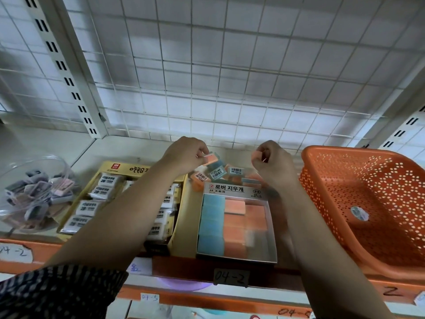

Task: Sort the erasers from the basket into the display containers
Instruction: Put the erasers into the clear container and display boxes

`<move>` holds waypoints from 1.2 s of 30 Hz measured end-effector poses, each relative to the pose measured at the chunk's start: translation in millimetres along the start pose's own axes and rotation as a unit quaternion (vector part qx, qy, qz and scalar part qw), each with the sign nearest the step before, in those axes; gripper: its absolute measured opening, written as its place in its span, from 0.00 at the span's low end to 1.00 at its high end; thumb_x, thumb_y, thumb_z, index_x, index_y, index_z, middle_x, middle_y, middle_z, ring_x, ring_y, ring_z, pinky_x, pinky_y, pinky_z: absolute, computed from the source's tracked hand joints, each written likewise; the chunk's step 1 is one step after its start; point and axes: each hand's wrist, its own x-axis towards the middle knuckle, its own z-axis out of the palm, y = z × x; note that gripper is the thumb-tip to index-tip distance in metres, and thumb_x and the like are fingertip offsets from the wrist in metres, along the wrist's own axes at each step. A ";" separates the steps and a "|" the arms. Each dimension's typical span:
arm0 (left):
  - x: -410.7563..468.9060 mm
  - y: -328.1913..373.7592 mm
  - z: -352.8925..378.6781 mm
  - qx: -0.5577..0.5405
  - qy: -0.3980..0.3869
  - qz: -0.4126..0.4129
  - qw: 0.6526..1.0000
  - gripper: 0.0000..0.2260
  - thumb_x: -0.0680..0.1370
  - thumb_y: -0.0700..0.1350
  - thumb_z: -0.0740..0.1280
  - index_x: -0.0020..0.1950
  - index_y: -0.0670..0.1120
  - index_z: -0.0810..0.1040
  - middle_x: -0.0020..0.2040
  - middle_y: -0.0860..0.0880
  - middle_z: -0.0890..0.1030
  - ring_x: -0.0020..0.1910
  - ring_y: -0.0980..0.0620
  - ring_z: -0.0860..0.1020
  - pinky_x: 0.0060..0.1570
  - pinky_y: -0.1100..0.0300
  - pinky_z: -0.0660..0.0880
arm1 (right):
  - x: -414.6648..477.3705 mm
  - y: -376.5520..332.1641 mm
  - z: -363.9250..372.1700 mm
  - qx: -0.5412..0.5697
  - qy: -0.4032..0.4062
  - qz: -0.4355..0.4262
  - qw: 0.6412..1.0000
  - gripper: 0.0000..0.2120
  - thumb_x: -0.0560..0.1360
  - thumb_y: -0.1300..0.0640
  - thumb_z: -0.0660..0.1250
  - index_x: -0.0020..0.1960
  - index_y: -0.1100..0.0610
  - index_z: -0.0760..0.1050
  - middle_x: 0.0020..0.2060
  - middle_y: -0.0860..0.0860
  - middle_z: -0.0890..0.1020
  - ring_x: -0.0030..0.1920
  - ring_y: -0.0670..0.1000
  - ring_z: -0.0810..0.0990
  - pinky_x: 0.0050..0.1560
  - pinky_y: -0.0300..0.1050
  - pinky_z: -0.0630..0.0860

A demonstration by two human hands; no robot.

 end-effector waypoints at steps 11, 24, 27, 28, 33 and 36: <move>12.9 19.9 -2.9 0.033 -0.035 -0.015 0.999 0.12 0.71 0.45 0.76 0.53 0.45 0.82 0.44 0.50 0.79 0.45 0.51 0.75 0.43 0.58 0.68 | -47.4 -6.0 -14.7 0.234 -0.057 0.038 0.970 0.09 0.70 0.69 0.72 0.40 0.56 0.77 0.35 0.57 0.80 0.35 0.50 0.78 0.37 0.47 0.74; -38.5 58.3 -26.3 -0.115 0.030 0.068 0.991 0.04 0.73 0.46 0.74 0.45 0.49 0.81 0.41 0.57 0.81 0.38 0.61 0.77 0.40 0.63 0.72 | -94.6 1.3 -38.9 0.158 -0.168 -0.025 0.973 0.05 0.66 0.64 0.78 0.40 0.58 0.83 0.38 0.53 0.85 0.43 0.54 0.83 0.50 0.58 0.79; -45.6 59.2 -18.7 -0.129 0.042 0.064 0.989 0.04 0.73 0.44 0.74 0.44 0.51 0.81 0.38 0.61 0.79 0.38 0.64 0.75 0.41 0.65 0.71 | -100.2 -3.6 -48.5 0.126 -0.176 -0.024 0.976 0.05 0.66 0.62 0.78 0.39 0.57 0.84 0.36 0.51 0.84 0.41 0.51 0.83 0.49 0.55 0.79; -46.2 57.5 -14.5 -0.131 0.046 0.063 0.988 0.04 0.73 0.43 0.74 0.44 0.51 0.81 0.37 0.61 0.78 0.38 0.64 0.75 0.40 0.66 0.70 | -101.9 -5.3 -51.3 0.102 -0.175 -0.023 0.979 0.05 0.66 0.62 0.78 0.38 0.56 0.83 0.35 0.49 0.84 0.40 0.49 0.82 0.48 0.51 0.79; -46.9 46.6 0.2 -0.165 0.060 0.053 0.983 0.05 0.72 0.43 0.75 0.46 0.48 0.82 0.37 0.60 0.78 0.37 0.64 0.74 0.40 0.66 0.69 | -111.1 -11.9 -58.2 -0.025 -0.165 -0.045 0.985 0.05 0.68 0.58 0.78 0.38 0.53 0.82 0.35 0.44 0.82 0.39 0.42 0.79 0.41 0.38 0.76; -48.8 44.4 0.6 -0.174 0.084 0.053 0.980 0.05 0.72 0.44 0.74 0.46 0.48 0.82 0.36 0.61 0.78 0.37 0.65 0.74 0.38 0.71 0.68 | -113.0 -14.9 -60.1 -0.054 -0.195 -0.053 0.978 0.04 0.68 0.56 0.77 0.38 0.52 0.82 0.34 0.44 0.82 0.38 0.42 0.79 0.40 0.39 0.76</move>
